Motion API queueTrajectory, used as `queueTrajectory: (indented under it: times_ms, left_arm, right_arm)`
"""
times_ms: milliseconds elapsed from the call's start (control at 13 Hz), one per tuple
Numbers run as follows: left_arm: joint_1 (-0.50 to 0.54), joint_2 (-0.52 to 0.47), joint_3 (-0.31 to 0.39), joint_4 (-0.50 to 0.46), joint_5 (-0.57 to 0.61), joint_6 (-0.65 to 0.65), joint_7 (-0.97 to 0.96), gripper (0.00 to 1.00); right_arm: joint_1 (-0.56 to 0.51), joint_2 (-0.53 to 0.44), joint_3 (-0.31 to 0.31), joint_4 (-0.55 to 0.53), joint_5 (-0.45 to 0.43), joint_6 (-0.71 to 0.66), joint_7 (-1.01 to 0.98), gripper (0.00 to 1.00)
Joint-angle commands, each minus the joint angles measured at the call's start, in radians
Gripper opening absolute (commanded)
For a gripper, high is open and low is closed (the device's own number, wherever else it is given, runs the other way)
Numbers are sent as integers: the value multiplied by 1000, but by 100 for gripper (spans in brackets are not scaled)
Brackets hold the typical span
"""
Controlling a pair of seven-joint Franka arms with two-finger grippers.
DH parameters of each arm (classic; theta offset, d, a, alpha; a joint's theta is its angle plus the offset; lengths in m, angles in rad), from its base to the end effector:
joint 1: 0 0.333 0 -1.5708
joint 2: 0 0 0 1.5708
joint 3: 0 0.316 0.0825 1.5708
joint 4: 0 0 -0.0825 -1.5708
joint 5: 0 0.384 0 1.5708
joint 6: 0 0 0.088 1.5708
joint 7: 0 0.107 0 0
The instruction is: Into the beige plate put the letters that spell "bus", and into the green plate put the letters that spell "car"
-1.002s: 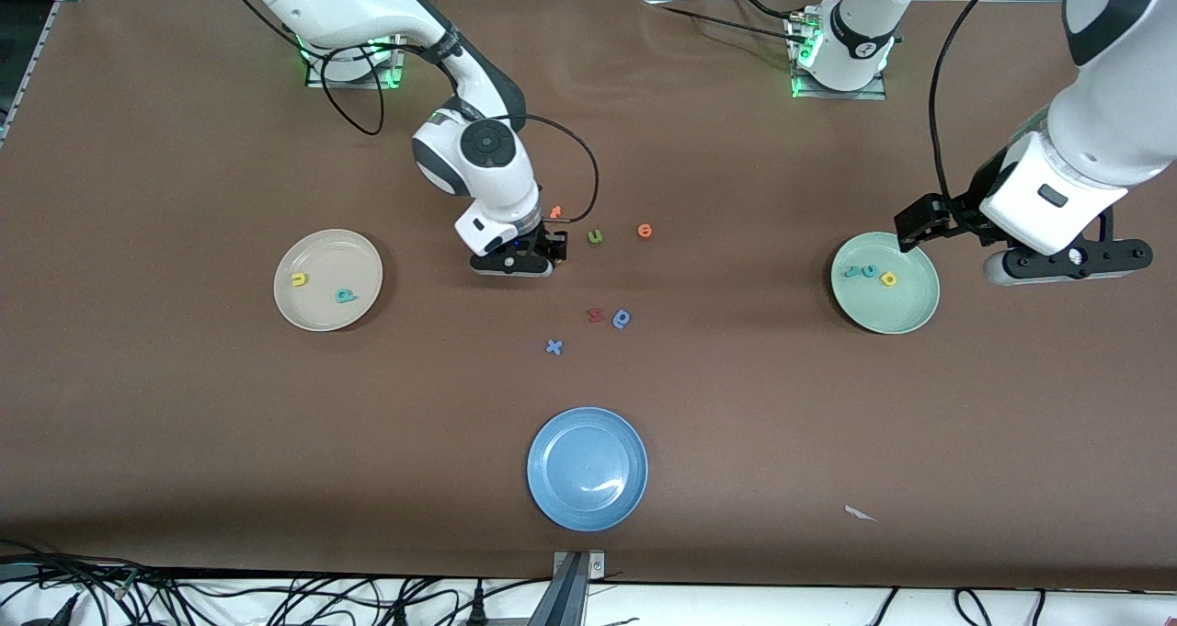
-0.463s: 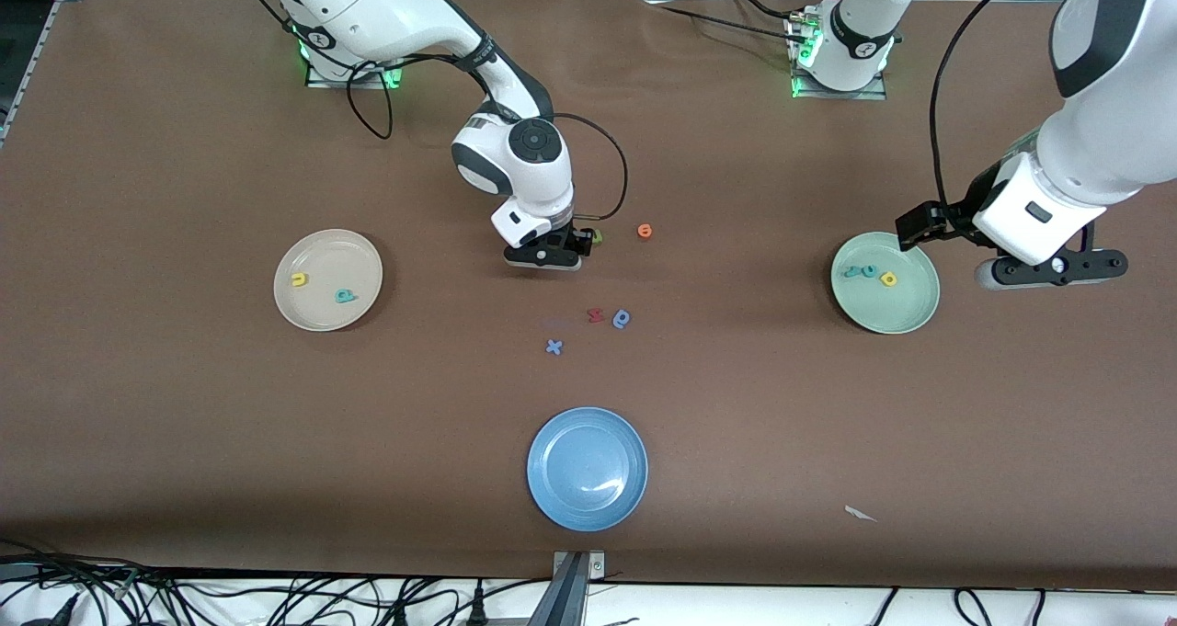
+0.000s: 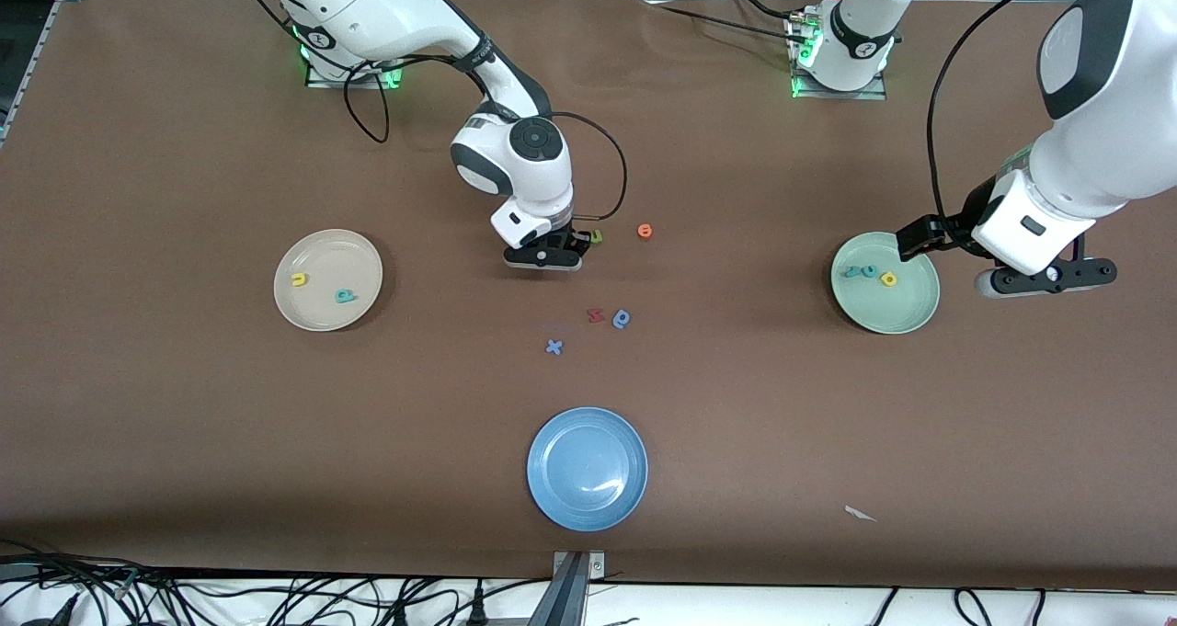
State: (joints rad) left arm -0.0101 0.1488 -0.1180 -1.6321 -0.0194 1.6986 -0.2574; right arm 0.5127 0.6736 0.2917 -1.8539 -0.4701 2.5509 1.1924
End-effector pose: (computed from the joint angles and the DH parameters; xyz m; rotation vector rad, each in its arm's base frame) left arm 0.5953 -0.0744 0.5206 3.1114 0.2074 -0.1354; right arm 0.4497 0.4612 0.1736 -3.1224 0.1104 -0.1868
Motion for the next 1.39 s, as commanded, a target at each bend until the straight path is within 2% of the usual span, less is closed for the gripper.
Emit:
queueTrajectory:
  times_ms: [0, 154, 463, 694, 848, 1157, 1311]
  left_arm:
    - [12, -26, 1, -32, -37, 48, 24, 100]
    - [10, -22, 3, -25, -33, 49, 24, 100]
    - [15, -18, 3, -18, -27, 47, 23, 100]
    - [12, -18, 1, -17, -24, 47, 21, 100]
    - [12, -18, 0, -17, -24, 43, 18, 100]
    - [10, -18, -2, -17, -24, 42, 18, 100]
    - [10, -18, -2, -15, -24, 42, 18, 100]
  right_arm:
    - [13, 29, -17, 10, -28, -1, 21, 26]
    - [13, 27, -22, 8, -30, -3, 19, 20]
    - [1, -3, -22, 7, -31, -14, -22, 19]
    - [-52, -64, -19, -1, -27, -112, -126, 19]
    - [-123, -123, -8, -51, -19, -136, -227, 19]
    - [-302, -279, 18, -223, -16, -146, -511, 19]
    - [-447, -346, 64, -289, -15, -147, -682, 20]
